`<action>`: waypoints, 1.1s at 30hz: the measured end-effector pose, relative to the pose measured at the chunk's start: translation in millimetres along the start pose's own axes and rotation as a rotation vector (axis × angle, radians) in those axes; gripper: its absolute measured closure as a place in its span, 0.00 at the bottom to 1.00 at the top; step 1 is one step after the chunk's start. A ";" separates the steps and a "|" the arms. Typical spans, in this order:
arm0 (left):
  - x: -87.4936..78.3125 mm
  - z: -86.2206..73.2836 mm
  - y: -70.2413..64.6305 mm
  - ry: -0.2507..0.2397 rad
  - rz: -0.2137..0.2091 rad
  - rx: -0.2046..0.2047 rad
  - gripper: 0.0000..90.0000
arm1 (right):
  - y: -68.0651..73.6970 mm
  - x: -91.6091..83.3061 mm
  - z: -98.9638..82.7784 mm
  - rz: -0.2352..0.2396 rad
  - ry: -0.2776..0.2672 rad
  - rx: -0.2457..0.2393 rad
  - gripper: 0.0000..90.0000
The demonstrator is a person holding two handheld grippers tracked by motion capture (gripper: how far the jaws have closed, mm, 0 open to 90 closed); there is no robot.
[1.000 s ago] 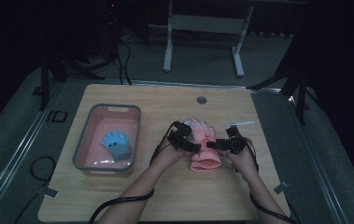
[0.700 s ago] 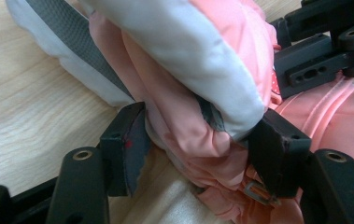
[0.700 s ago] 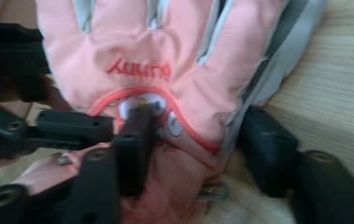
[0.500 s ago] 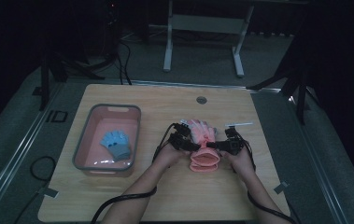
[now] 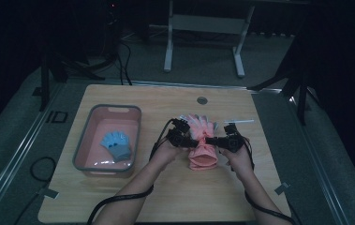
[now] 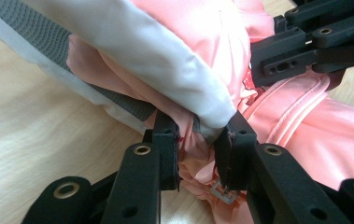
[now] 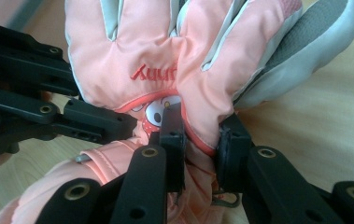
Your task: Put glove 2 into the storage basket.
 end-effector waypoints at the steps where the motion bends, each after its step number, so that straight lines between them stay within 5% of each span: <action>1: -3.7 1.1 -0.5 0.000 0.002 0.004 0.81 | 2.7 -2.1 2.2 0.001 -0.005 -0.005 0.84; 33: -143.4 2.9 26.5 -0.020 0.089 0.018 0.81 | 114.6 -10.9 74.1 0.118 -0.095 -0.118 0.84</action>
Point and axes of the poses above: each handheld gripper's, and its own axes: x roughly forward along the jaws, z roughly out of its top, y roughly to its left, the point moved 8 cm from there along x, roughly forward along the jaws, and after that the axes turned 6 degrees about y, right-handed, at the moved point
